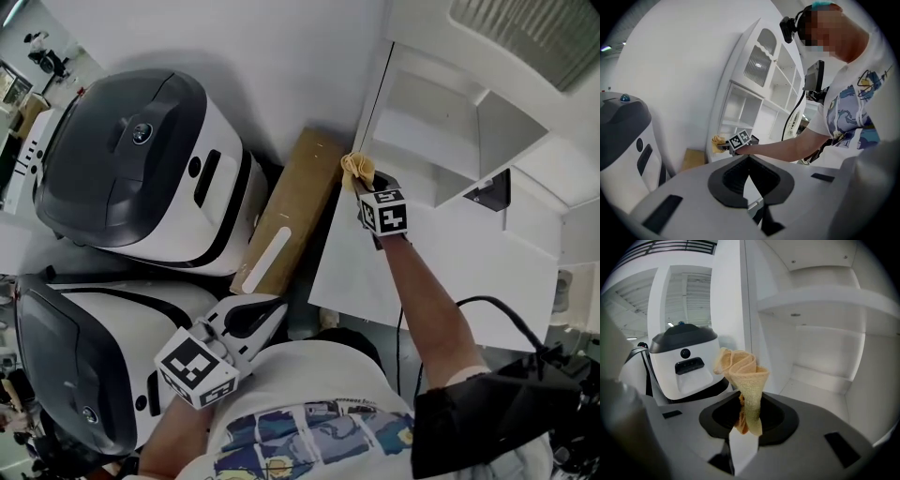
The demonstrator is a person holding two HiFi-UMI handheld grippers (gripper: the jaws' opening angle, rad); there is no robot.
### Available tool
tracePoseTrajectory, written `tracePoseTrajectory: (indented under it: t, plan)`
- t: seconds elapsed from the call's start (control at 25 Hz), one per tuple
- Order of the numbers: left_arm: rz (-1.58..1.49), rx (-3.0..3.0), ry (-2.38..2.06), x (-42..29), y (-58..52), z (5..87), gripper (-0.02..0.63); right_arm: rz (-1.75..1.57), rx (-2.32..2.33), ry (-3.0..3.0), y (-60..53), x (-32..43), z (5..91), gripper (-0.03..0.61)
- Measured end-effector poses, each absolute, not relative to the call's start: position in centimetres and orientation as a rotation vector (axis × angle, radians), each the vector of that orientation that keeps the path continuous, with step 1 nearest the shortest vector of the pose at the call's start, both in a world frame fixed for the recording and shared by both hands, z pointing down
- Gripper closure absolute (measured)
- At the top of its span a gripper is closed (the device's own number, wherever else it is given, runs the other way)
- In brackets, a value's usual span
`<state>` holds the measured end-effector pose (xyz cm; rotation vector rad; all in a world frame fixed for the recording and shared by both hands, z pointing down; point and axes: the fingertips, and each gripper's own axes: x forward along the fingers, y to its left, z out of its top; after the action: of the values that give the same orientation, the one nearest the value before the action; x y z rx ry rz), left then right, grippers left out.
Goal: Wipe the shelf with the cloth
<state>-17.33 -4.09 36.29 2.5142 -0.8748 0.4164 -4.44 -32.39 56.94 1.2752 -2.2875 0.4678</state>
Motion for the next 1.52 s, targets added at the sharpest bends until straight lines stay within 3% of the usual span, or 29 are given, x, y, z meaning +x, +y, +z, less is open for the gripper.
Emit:
tracePoseTrajectory:
  t: [0.36,0.72,1.52]
  plan:
    - [0.455,2.47,-0.907,-18.4,-4.5,37.0,0.601,0.507,1.173,-2.158,-32.5,-4.6,63.8,0.463]
    - [0.461,2.49,-0.865,-17.0,-5.7,37.1,0.601,0.447,1.145,-2.13,-32.1,-3.0,64.5,0.462]
    - [0.462,2.584,-0.694,-10.1,-6.1,36.8,0.601,0.488,1.363,-1.935,-28.8,13.6,65.2,0.463]
